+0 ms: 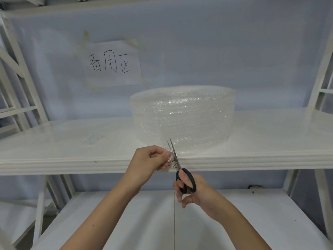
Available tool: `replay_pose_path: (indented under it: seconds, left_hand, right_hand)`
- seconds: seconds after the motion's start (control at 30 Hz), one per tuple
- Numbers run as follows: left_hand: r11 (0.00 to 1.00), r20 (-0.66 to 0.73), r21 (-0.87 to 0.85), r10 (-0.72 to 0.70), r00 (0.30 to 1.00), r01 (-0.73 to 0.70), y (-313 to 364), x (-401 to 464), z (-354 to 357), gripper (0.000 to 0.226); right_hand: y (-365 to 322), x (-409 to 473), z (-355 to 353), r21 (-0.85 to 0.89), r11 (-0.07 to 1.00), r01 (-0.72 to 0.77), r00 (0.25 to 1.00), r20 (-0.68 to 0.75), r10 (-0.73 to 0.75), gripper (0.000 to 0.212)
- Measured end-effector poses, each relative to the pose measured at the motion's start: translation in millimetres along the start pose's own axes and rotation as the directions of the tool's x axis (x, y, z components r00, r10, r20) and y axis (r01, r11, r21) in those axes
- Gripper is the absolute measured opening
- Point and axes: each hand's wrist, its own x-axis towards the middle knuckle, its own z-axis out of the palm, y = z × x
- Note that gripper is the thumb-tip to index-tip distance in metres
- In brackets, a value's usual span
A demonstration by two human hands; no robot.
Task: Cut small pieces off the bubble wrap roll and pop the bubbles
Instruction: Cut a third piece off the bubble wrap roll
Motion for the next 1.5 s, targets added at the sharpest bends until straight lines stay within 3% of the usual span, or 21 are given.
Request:
replay_pose_path:
  seconds: [0.1,0.37,1.0,1.13,1.2,1.27,1.33,1.5]
  left_hand:
    - [1.000,-0.004,-0.008,0.001,1.000,-0.001,-0.3,-0.6,0.2,0.011]
    - [1.000,0.049,-0.019,-0.001,0.999,0.002,-0.2,-8.5,3.1,0.009]
    - [0.999,0.165,0.024,0.025,0.986,-0.029,12.3,-16.0,-4.3,0.011]
    - [0.999,0.031,-0.041,-0.009,0.999,0.010,16.7,-15.9,-4.3,0.037]
    - [0.986,-0.010,-0.145,-0.083,0.996,0.081,21.0,-11.3,-2.7,0.059]
    - [0.958,-0.012,-0.262,-0.129,0.992,0.122,25.9,-6.0,-1.1,0.067]
    - [0.960,-0.023,-0.260,-0.112,0.993,0.102,30.2,-2.6,1.8,0.058]
    - [0.997,0.002,-0.035,0.066,0.998,-0.066,33.6,-3.2,12.5,0.023]
  right_hand:
    - [-0.2,-2.8,0.7,-0.017,1.000,0.024,0.999,-0.022,-0.024,0.039]
    - [-12.0,-4.4,0.3,-0.019,0.999,0.047,0.999,-0.001,-0.047,0.049]
    - [-31.2,-1.8,-0.6,-0.083,0.988,0.131,0.989,-0.059,-0.136,0.040]
    - [-29.9,-3.0,0.1,-0.087,0.988,0.131,0.988,-0.065,-0.137,0.041]
    - [-29.6,-3.6,1.3,-0.086,0.988,0.128,0.989,-0.069,-0.134,0.044]
    - [-30.2,-4.7,1.8,-0.093,0.988,0.124,0.989,-0.068,-0.130,0.049]
    - [-32.1,-6.5,2.2,-0.100,0.988,0.118,0.990,-0.068,-0.125,0.047]
    - [-32.9,-7.1,1.0,-0.118,0.987,0.105,0.991,-0.075,-0.114,0.048]
